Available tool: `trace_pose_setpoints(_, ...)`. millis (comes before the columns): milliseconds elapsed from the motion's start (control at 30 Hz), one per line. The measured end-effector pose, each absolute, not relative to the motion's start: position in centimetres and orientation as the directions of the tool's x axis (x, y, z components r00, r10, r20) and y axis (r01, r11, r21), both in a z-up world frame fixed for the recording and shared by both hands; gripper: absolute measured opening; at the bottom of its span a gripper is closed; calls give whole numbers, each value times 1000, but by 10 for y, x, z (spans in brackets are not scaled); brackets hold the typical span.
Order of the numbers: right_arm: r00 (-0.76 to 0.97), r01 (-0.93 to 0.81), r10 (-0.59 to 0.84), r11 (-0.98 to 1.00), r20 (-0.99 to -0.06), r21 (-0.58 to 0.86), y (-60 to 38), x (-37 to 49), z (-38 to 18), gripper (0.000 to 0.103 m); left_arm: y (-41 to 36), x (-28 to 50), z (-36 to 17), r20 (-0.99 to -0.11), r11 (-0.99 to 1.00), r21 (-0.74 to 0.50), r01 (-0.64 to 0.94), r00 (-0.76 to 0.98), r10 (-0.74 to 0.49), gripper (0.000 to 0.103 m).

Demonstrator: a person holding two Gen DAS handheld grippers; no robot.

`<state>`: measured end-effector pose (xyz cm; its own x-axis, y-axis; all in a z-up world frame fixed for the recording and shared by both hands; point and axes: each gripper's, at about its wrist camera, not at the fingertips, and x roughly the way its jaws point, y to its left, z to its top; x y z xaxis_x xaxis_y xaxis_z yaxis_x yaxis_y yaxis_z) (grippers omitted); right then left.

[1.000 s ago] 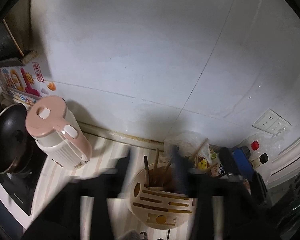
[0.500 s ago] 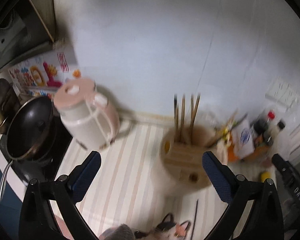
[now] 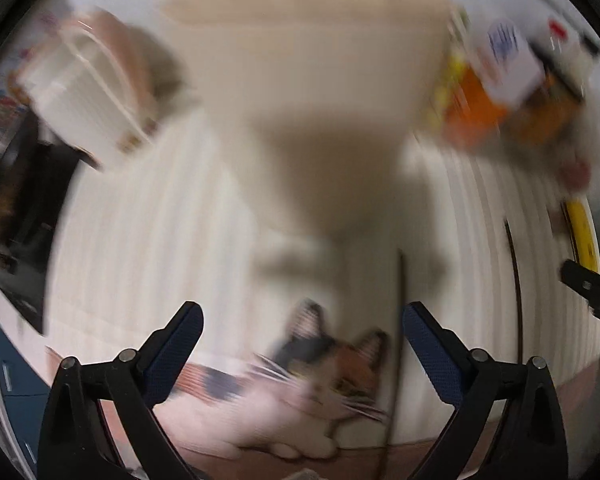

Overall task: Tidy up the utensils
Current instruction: 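Move both open tools back down to the black chopsticks on the mat, then grasp a black chopstick with the left tool while the right tool grasps another black chopstick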

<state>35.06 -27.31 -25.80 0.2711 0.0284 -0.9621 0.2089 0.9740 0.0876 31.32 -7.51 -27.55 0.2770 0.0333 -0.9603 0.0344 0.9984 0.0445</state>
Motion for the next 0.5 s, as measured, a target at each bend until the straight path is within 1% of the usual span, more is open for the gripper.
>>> trace_pose_setpoints(33,247,208,36,974,-968,90,-276,349,-268,57,-84,313,-291,-972,998,30,52,233,17,86)
trace_pose_setpoints(67,201,211,39,974,-979,83,-282,348,-284,55,-91,313,-302,-980,998,23,67,198,9,79)
trace_pose_setpoints(133,149,213,41,974,-988,72,-291,345,-306,53,-102,310,-320,-988,996,24,86,152,11,75)
trace_pose_setpoints(233,93,201,39,978,-995,57,-296,340,-328,51,-114,308,-338,-993,993,38,110,119,25,74)
trace_pose_setpoints(300,70,191,41,980,-997,54,-299,339,-337,51,-120,308,-343,-994,992,36,123,108,23,72)
trace_pose_setpoints(367,52,184,48,981,-997,57,-301,339,-346,51,-125,308,-347,-995,991,36,131,99,23,63)
trace_pose_setpoints(400,44,178,50,982,-998,58,-301,338,-349,51,-128,308,-349,-995,990,35,136,94,22,60)
trace_pose_setpoints(433,40,176,52,983,-998,58,-302,339,-351,51,-131,308,-351,-995,989,40,140,93,27,54)
trace_pose_setpoints(467,30,172,56,983,-998,61,-303,338,-355,51,-132,308,-352,-995,989,40,145,91,27,46)
trace_pose_setpoints(500,22,170,60,983,-998,63,-303,338,-357,51,-134,309,-354,-996,988,39,151,89,26,41)
